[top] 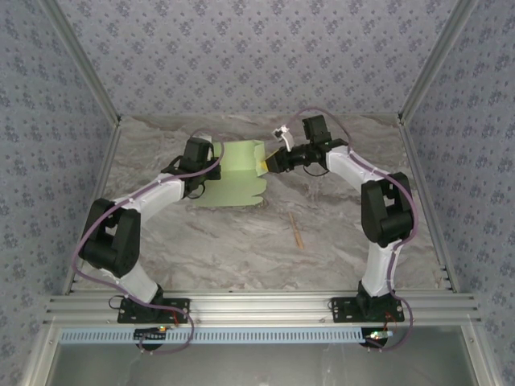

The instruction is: Fold the paper box

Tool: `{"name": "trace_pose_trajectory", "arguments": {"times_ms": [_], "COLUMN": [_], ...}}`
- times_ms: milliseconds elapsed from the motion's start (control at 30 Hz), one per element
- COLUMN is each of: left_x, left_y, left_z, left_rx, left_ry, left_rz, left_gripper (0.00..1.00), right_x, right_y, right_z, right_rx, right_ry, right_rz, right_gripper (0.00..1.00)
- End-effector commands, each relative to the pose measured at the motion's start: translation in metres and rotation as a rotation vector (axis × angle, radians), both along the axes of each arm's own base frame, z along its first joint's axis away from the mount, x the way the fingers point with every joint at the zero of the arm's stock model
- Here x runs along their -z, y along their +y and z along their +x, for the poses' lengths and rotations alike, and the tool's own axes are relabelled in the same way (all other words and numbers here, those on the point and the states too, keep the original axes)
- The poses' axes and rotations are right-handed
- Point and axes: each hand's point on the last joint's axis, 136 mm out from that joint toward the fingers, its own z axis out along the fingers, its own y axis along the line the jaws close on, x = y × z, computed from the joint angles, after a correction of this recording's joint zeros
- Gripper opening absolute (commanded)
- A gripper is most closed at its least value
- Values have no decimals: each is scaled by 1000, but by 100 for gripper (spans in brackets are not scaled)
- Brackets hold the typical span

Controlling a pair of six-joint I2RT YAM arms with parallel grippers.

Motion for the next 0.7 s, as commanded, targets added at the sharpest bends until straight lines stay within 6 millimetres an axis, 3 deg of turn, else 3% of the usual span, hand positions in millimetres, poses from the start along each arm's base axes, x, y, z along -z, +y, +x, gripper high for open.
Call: {"name": "trace_pose_trajectory", "arguments": {"times_ms": [0,433,667], "left_x": [-14,-11,-12], "left_y": [-10,-15,-17], "left_z": [-3,-5,-5], "left_rx": [37,48,56], "left_ry": [-16,-7,-10], "left_rz": [-25,1,11], "left_gripper": [0,0,0], "right_x": [-15,-7,-14], "right_y": [14,30,40], "right_z": [-10,0,0], "right_rx": [-99,3,10], "right_ry": [-34,-59,-106], "right_rz": [62,-52,-70], "right_gripper": [38,40,41]}}
